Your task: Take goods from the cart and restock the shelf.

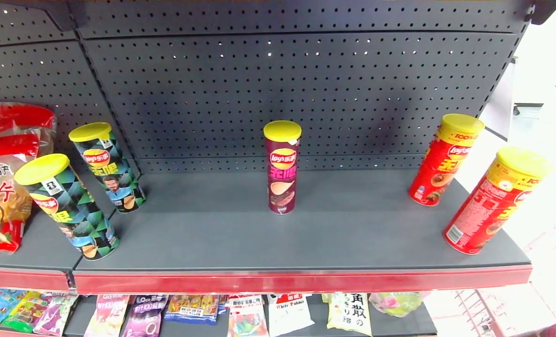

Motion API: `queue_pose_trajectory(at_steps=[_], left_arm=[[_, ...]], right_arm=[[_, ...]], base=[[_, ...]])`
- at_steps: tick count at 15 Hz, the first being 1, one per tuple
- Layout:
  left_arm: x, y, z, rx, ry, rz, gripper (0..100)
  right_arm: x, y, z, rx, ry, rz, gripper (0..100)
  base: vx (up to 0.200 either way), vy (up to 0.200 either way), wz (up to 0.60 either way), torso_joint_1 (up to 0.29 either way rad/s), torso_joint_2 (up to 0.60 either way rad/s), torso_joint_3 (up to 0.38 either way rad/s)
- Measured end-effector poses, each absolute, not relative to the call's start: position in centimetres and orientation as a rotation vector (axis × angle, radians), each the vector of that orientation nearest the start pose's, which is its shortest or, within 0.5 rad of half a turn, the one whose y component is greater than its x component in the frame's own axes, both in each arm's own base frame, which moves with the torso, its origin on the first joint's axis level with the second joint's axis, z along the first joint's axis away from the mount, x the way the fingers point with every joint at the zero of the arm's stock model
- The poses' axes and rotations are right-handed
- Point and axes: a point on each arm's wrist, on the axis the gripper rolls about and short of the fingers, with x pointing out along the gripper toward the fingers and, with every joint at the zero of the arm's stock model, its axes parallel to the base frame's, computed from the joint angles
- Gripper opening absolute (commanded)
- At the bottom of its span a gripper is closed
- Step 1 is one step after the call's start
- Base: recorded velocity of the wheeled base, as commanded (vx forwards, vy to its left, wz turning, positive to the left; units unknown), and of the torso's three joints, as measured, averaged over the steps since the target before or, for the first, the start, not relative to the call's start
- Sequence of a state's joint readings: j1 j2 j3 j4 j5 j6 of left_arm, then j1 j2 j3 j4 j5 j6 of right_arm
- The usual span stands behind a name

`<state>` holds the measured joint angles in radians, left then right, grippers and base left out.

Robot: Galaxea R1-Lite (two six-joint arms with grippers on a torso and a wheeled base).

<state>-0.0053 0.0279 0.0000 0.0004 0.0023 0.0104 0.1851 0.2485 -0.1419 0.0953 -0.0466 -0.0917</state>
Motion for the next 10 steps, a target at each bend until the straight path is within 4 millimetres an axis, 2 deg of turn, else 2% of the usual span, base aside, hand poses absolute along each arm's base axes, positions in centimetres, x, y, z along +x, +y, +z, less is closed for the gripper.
queue_pose_trajectory(at_steps=[3, 4, 6, 8, 10], left_arm=[[-1.9, -0.1, 7.8, 0.041, 0.036, -0.080, 100], [-2.0, -0.2, 8.5, 0.035, 0.016, -0.125, 100], [-2.0, -0.3, 11.7, 0.008, -0.020, -0.225, 100], [-1.5, -0.7, 15.3, 0.015, -0.027, -0.416, 100], [0.1, -1.0, 17.4, 0.042, 0.019, -0.563, 100]], right_arm=[[-1.2, -0.1, 9.2, -0.101, 0.197, 0.255, 0], [-1.2, -0.1, 9.0, -0.100, 0.192, 0.259, 0], [-1.4, -0.1, 8.8, -0.095, 0.182, 0.273, 0], [-1.5, -0.2, 8.8, -0.096, 0.169, 0.282, 0], [-1.5, -0.2, 8.8, -0.099, 0.161, 0.284, 0]], base=[[0.000, 0.000, 0.00, 0.000, 0.00, 0.000], [0.000, 0.000, 0.00, 0.000, 0.00, 0.000], [0.000, 0.000, 0.00, 0.000, 0.00, 0.000], [0.000, 0.000, 0.00, 0.000, 0.00, 0.000], [0.000, 0.000, 0.00, 0.000, 0.00, 0.000]])
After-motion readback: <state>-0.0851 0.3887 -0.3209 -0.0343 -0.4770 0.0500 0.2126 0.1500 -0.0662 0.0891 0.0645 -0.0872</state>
